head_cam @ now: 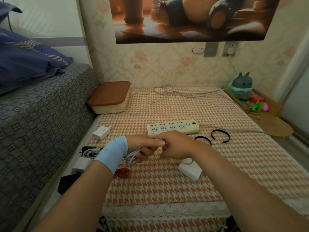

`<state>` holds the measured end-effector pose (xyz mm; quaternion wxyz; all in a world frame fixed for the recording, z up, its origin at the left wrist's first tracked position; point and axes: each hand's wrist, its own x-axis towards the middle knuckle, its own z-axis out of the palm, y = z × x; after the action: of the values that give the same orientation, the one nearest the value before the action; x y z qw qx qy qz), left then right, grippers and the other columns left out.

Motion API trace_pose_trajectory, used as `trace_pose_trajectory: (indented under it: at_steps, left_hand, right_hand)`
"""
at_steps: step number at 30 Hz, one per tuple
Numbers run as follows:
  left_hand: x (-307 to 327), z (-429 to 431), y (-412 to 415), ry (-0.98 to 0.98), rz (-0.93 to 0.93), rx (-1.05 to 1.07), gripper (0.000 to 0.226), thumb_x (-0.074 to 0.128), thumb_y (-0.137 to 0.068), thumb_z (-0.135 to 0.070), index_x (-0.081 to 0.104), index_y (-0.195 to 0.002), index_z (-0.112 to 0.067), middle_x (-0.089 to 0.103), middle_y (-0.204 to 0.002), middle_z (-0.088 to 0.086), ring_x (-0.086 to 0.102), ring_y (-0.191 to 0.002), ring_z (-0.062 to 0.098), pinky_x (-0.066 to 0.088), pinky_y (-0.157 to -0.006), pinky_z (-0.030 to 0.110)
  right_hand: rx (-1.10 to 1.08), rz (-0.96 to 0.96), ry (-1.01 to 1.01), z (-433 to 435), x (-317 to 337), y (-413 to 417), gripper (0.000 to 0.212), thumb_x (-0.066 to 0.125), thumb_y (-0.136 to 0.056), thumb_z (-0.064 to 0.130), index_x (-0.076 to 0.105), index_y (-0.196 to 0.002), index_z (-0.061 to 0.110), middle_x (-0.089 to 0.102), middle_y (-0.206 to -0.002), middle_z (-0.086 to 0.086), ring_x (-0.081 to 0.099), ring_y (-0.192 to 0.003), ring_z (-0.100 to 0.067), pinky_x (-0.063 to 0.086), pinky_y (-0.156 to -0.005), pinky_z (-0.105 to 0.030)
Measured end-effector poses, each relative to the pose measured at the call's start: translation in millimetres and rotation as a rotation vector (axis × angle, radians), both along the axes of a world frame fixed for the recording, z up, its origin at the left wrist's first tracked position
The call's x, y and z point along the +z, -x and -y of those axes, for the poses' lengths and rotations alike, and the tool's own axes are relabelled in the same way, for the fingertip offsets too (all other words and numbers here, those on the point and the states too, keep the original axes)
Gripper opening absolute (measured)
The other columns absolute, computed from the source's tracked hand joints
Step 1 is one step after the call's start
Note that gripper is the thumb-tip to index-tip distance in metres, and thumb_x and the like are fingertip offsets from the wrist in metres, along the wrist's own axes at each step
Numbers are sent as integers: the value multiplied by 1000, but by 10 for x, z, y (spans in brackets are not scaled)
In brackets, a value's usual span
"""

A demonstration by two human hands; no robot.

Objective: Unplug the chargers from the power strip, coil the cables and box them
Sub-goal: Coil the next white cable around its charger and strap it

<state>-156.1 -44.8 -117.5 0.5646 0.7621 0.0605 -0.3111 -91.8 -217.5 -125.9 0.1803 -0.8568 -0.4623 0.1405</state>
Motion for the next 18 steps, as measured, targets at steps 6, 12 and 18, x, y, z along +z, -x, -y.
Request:
trace_pose_trajectory:
  at_steps: [6, 12, 18]
  left_hand:
    - [80, -79, 21, -426, 225, -88, 19, 69, -88, -37, 66, -83, -20, 59, -59, 0, 55, -52, 17, 45, -60, 26]
    - [53, -92, 37, -379, 143, 23, 33, 62, -90, -48, 67, -83, -16, 75, -81, -2, 72, -69, 26, 57, -70, 30]
    - [50, -154, 78, -10, 176, 153, 38, 55, -96, -41, 50, -68, -15, 33, -49, -3, 27, -38, 13, 27, -50, 29]
  right_hand:
    - [-135, -198, -114, 24, -45, -121, 30, 69, -94, 34, 68, -84, 6, 50, -64, -7, 41, -55, -18, 34, -54, -33]
    - [-178, -257, -131, 28, -53, -157, 29, 66, -97, 35, 70, -82, 11, 43, -57, -1, 34, -45, -12, 31, -53, -31]
    - [-273, -212, -8, 115, -51, -243, 27, 76, -87, 37, 69, -73, 15, 53, -60, -2, 45, -52, -18, 37, -53, -30]
